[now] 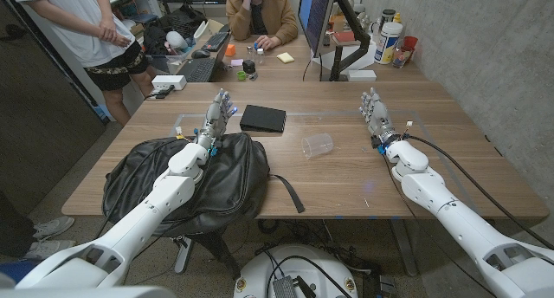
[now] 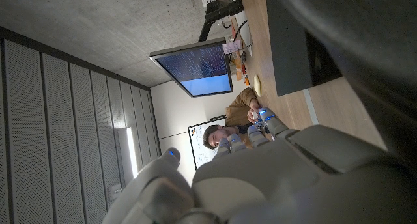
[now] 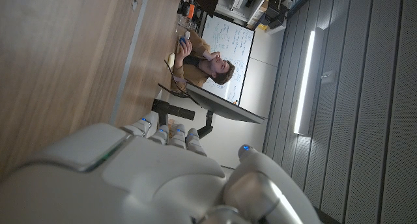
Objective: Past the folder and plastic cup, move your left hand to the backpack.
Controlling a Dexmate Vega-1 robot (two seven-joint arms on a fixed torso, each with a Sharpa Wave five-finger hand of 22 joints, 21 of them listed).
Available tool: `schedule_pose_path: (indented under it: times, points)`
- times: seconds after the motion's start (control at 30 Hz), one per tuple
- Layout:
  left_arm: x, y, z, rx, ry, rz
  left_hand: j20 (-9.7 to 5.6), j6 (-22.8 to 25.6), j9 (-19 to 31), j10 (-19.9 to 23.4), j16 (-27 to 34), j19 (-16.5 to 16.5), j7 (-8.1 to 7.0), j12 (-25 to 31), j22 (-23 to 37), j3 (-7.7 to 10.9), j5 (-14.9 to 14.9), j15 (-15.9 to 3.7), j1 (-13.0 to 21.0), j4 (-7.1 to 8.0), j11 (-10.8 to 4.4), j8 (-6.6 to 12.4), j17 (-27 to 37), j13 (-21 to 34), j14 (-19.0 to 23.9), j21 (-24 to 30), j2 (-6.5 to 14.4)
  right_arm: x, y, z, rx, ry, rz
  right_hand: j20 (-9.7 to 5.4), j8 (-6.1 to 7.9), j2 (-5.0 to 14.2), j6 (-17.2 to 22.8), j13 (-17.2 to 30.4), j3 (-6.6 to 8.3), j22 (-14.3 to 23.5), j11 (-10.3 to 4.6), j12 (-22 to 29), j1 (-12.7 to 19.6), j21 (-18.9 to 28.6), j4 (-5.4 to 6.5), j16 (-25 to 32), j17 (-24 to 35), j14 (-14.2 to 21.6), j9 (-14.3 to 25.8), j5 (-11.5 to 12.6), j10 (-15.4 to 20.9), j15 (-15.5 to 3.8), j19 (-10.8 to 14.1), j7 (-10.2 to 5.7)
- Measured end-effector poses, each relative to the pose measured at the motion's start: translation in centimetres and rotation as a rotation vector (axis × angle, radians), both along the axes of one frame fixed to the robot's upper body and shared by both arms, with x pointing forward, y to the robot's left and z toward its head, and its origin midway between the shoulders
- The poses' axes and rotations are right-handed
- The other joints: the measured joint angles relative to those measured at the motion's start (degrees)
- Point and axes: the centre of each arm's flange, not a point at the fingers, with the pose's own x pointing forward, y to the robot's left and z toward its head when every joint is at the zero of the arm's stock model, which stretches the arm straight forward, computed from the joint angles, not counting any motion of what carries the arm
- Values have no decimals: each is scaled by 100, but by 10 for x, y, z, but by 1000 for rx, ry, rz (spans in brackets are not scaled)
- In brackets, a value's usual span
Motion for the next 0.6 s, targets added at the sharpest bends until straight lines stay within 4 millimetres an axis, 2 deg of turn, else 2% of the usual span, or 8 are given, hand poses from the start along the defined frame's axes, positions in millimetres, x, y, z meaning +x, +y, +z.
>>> schedule_pose_path:
  times: [0.4,0.6]
  points:
    - [4,0,3,-4,-3,3,0,3,27,0,1,0,-2,0,-1,0,0,0,0,0,1,0,-1,-1,0,0,0,4,-1,-1,-19,9,1,0,0,0,0,-1,0,-1,0,0,0,0,0,0,-1,0,-1,0,0,0,0,0]
    - [5,-1,5,-4,-10,2,0,2,26,0,2,0,-63,-1,-1,0,0,0,0,0,1,22,-1,-1,0,0,0,6,-3,0,-5,9,-2,0,0,0,0,-1,-1,-1,0,0,0,0,0,0,-1,1,-1,0,1,0,1,0]
